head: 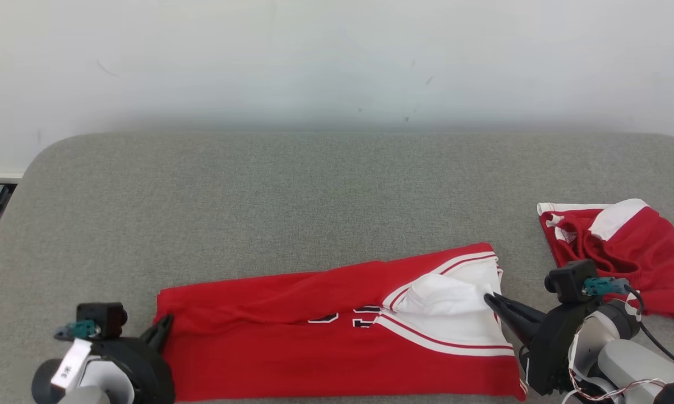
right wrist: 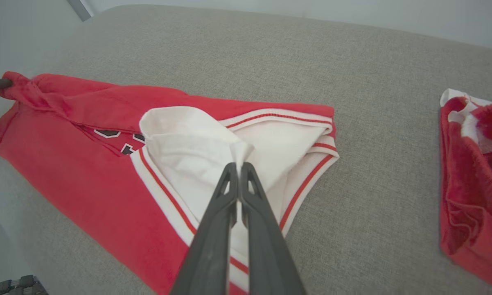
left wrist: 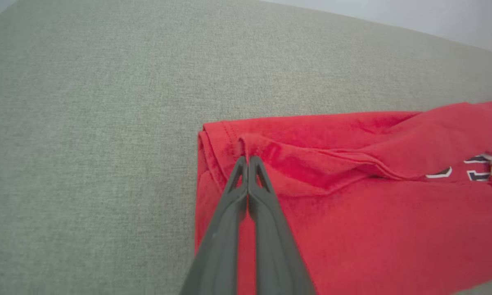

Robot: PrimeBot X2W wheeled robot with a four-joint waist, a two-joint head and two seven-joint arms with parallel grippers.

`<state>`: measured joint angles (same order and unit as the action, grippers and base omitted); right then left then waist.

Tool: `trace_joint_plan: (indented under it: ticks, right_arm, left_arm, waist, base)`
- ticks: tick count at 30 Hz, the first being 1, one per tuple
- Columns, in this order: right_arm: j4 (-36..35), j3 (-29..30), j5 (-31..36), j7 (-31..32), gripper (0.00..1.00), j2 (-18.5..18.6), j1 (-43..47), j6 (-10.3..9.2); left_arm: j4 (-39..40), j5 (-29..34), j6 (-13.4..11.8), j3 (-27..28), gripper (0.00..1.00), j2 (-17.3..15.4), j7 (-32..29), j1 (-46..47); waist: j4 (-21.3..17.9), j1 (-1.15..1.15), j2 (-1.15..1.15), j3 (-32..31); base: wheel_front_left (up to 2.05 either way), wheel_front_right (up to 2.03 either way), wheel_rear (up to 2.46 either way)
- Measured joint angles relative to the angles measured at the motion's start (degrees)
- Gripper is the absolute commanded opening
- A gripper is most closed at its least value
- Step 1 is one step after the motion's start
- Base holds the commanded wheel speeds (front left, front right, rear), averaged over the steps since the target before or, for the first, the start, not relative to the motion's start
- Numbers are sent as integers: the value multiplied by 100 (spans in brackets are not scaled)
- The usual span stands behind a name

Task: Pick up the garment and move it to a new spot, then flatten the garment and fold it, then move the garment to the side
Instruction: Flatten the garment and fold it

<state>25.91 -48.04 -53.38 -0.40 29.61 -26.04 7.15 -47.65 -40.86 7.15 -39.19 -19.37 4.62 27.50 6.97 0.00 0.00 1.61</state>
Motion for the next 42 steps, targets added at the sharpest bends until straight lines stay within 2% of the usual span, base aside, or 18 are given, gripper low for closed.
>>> trace_joint_plan:
  ticks: [11, 13, 14, 15, 16, 17, 23, 29, 31, 37, 39, 42]
  right_arm:
    - [-26, -214, -107, 378, 0, 62, 387, 0]
    - [-24, -280, -88, 405, 0, 59, 425, 0]
    - [-13, -286, -87, 446, 0, 46, 436, 0]
    - [7, -291, -90, 471, 0, 21, 437, 0]
    - [26, -314, -87, 503, 25, 10, 437, -13]
    - [41, -352, -44, 503, 100, 12, 439, -18]
    - [81, -203, -119, 444, 100, 1, 478, -68]
    - [-370, 254, -635, 114, 100, 23, 787, -73]
    - [-488, 356, -694, 4, 100, 78, 854, -129]
    - [-732, 726, -708, -433, 100, 289, 1118, -561]
    - [-789, 870, -714, -633, 100, 286, 1209, -781]
    - [-829, 955, -764, -772, 100, 268, 1363, -953]
  left_arm:
    - [-48, -7, 0, -43, 2, 29, 29, -132]
    - [-122, -5, 0, -41, 50, 31, 31, -137]
    - [-152, -9, -1, -30, 100, 35, 52, -147]
    - [-174, -22, -5, -5, 100, 48, 81, -155]
    - [-181, -29, -5, -3, 100, 65, 97, -155]
    - [-183, -29, -8, -3, 100, 83, 104, -155]
    - [-177, -29, -137, 77, 100, 131, 349, -218]
    - [42, -57, -321, 271, 100, 93, 732, -572]
    - [168, -68, -412, 341, 100, 79, 815, -675]
    - [719, -71, -655, 501, 100, -46, 939, -1073]
    - [1066, -19, -848, 583, 100, -108, 964, -1228]
    - [1426, 85, -1004, 633, 100, -170, 972, -1451]
  waist:
    - [43, 0, 0, -16]
    - [36, 0, 0, -27]
    - [30, 0, 0, -36]
    - [22, 0, 0, -44]
    - [15, 0, 0, -54]
    - [12, 0, 0, -62]
    - [13, 0, 0, -145]
    - [-11, 0, 0, -250]
    - [-20, 0, 0, -283]
    - [-29, 0, 1, -365]
    - [-29, 0, 0, -388]
    - [-26, 0, 1, -413]
  base:
    - [0, 0, 0]
    - [0, 0, 0]
    - [0, 0, 0]
    - [0, 0, 0]
    - [0, 0, 0]
    - [0, 0, 0]
    - [0, 0, 0]
    - [0, 0, 0]
    - [0, 0, 0]
    - [0, 0, 0]
    - [0, 0, 0]
    - [0, 0, 0]
